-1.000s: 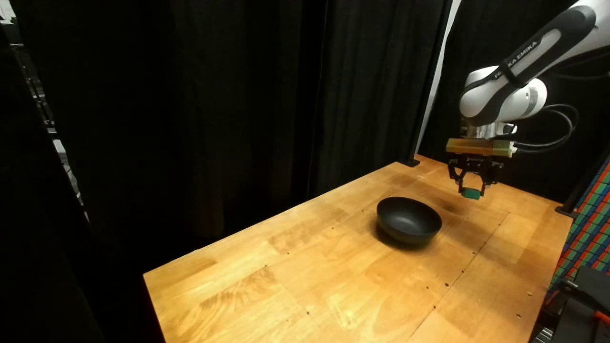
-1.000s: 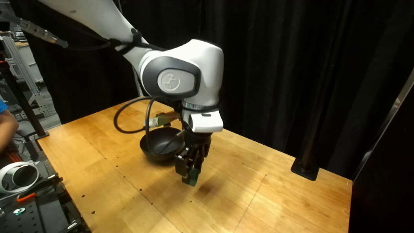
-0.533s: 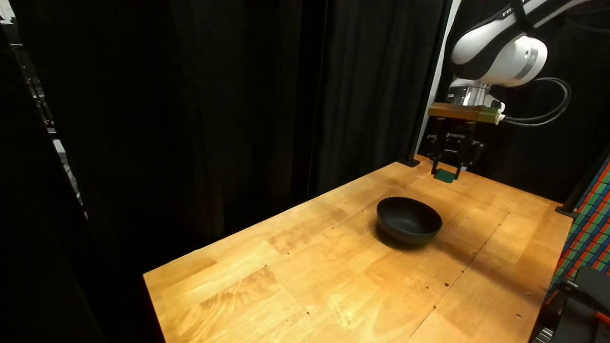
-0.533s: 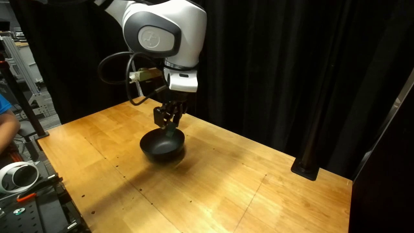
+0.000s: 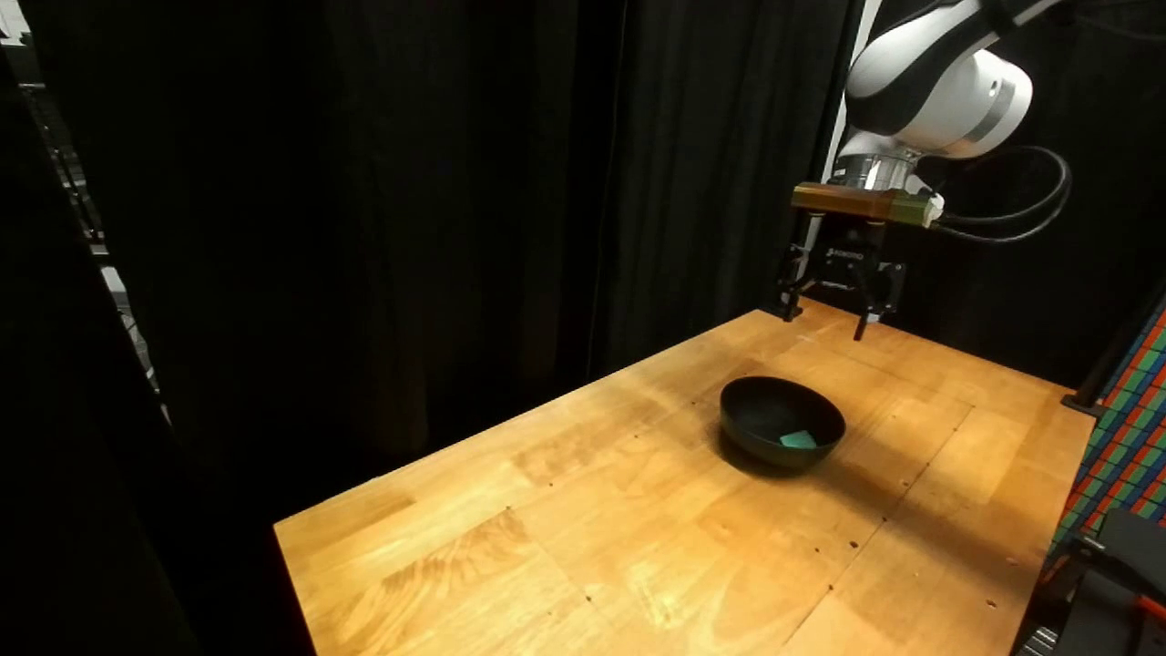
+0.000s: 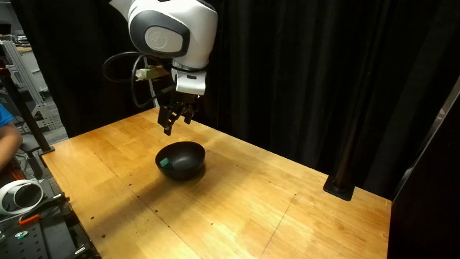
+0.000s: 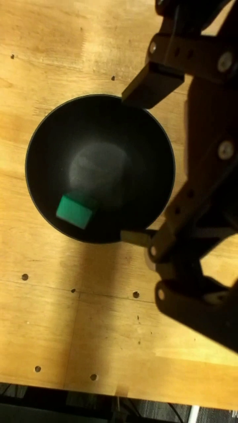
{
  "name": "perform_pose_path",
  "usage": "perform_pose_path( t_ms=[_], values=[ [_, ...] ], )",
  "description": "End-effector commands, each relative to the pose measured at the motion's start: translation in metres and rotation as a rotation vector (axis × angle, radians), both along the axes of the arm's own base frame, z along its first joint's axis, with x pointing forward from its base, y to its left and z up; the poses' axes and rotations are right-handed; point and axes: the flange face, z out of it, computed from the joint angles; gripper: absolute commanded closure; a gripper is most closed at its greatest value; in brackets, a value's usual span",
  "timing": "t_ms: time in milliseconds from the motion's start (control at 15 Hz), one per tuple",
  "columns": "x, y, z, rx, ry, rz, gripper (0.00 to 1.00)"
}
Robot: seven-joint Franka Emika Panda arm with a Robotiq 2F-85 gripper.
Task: Put the green cube in the black bowl
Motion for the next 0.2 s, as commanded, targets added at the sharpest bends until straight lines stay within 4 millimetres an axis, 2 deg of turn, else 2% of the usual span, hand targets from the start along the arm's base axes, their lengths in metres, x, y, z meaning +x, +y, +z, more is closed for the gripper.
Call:
perform_pose_path(
  t_ms=[0,133],
  values=[
    [-0.006,-0.026,0.037,-0.045,0.048,-0.032,0.0],
    [-0.016,-0.044,0.047,-0.072,0.075,-0.038,0.0]
  ],
)
